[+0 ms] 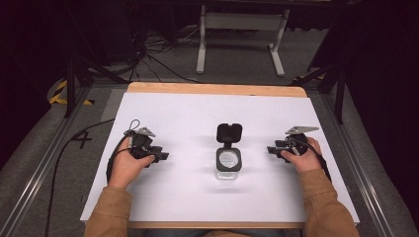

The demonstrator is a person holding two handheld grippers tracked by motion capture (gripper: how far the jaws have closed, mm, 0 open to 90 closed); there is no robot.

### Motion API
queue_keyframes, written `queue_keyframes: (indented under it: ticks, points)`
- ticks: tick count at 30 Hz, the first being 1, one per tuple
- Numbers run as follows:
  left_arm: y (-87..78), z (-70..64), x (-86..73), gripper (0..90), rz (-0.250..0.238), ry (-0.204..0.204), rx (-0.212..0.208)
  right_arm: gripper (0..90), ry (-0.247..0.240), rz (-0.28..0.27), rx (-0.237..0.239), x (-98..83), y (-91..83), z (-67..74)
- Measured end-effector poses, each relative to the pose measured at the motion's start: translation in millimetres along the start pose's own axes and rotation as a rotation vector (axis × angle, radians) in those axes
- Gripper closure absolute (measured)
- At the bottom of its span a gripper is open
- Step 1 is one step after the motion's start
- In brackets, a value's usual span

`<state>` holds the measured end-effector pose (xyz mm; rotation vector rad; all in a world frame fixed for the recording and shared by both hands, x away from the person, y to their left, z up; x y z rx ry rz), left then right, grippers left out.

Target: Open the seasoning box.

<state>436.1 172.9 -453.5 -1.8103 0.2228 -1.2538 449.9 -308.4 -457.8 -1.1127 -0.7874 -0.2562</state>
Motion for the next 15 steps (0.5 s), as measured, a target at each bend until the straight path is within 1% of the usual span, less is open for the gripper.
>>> queue_keyframes:
  ticks: [1, 2, 3, 4, 7, 8, 9, 10, 15]
  points:
    - [1.6, -0.4, -0.5, 56.8, 0.006, -0.005, 0.01, 48.5, -0.015, -0.009, -0.005, 0.1, 0.8, 0.4]
    - [2.4, 0.3, -0.8, 56.7, 0.021, 0.006, 0.013, 48.3, -0.031, -0.013, -0.012, -0.3, 1.7, 1.4]
    - [3.7, 0.6, -1.1, 56.5, 0.022, 0.01, 0.021, 47.5, -0.033, -0.021, -0.007, -0.8, 2.5, 2.8]
    - [4.5, -0.4, -1.3, 56.5, 0.028, 0.004, 0.019, 47.4, -0.045, -0.025, -0.015, -1.2, 3.0, 2.7]
    - [6.2, -0.9, -0.7, 56.0, 0.039, 0.014, 0.023, 47.2, -0.049, -0.029, -0.015, -1.9, 2.8, 3.2]
    - [8.0, -1.7, 0.1, 55.7, 0.046, 0.028, 0.027, 47.1, -0.048, -0.031, -0.014, -2.4, 2.6, 3.6]
    - [8.4, -2.4, 0.5, 55.6, 0.052, 0.027, 0.027, 47.1, -0.049, -0.032, -0.014, -2.6, 2.4, 3.6]
    - [9.5, -3.1, 1.4, 55.4, 0.052, 0.035, 0.027, 47.1, -0.048, -0.032, -0.014, -2.8, 2.2, 3.6]
    - [10.3, -5.6, 4.0, 54.0, 0.04, 0.04, 0.019, 46.8, -0.046, -0.046, -0.01, -2.2, 0.5, 4.0]
Point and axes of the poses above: each handheld gripper's, and its own axes: y roughly forward along the jaws, x roughly out of its top, z roughly to its left, the point moved 3 cm from there along y, roughly forward along the jaws, and after that the axes turned 12 degrees about y, right-handed, at the moved point
